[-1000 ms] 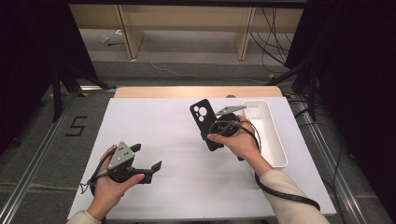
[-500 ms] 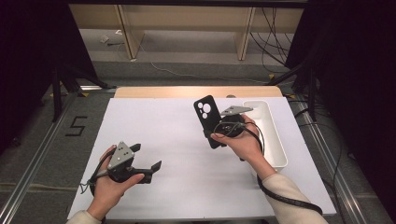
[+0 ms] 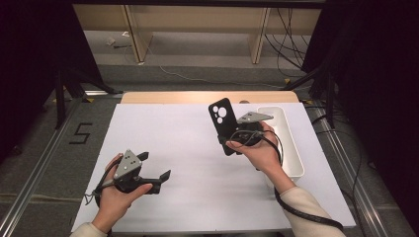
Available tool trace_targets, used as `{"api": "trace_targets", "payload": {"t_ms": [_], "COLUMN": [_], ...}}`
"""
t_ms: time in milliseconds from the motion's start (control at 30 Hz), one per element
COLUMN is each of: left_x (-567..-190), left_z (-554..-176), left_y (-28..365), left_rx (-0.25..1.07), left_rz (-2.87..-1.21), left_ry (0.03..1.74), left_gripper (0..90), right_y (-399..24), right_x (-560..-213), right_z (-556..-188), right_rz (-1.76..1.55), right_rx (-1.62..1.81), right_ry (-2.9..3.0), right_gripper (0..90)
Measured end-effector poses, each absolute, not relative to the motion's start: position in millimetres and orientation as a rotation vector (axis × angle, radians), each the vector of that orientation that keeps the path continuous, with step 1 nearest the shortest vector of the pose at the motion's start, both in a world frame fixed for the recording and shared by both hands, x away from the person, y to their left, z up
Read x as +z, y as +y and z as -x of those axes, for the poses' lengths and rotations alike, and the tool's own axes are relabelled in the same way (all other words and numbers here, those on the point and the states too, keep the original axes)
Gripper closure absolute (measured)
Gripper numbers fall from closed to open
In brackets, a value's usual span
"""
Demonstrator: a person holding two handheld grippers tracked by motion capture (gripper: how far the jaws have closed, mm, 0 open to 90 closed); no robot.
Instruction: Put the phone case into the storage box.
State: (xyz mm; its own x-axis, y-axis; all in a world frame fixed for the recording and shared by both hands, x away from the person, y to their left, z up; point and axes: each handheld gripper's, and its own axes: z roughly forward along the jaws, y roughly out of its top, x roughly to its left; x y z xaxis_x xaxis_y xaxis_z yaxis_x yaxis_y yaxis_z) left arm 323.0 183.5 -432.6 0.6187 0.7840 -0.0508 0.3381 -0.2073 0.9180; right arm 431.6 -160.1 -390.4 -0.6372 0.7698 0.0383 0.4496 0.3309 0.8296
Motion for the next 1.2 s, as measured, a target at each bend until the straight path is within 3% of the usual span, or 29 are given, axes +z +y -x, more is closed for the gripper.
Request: {"api": "trace_targets", "payload": {"t_ms": [1200], "left_x": [-432], "left_z": [-323], "left_y": [184], "left_rx": [0.536], "left_rz": [-1.795], "left_ry": [0.907], "left_gripper": [3.7], "right_y": [-176], "right_x": [-381], "right_z": [-431], "right_rz": [-1.116], "right_rx": [1.251], "right_ry": [2.156], "right_gripper": [15.7]}}
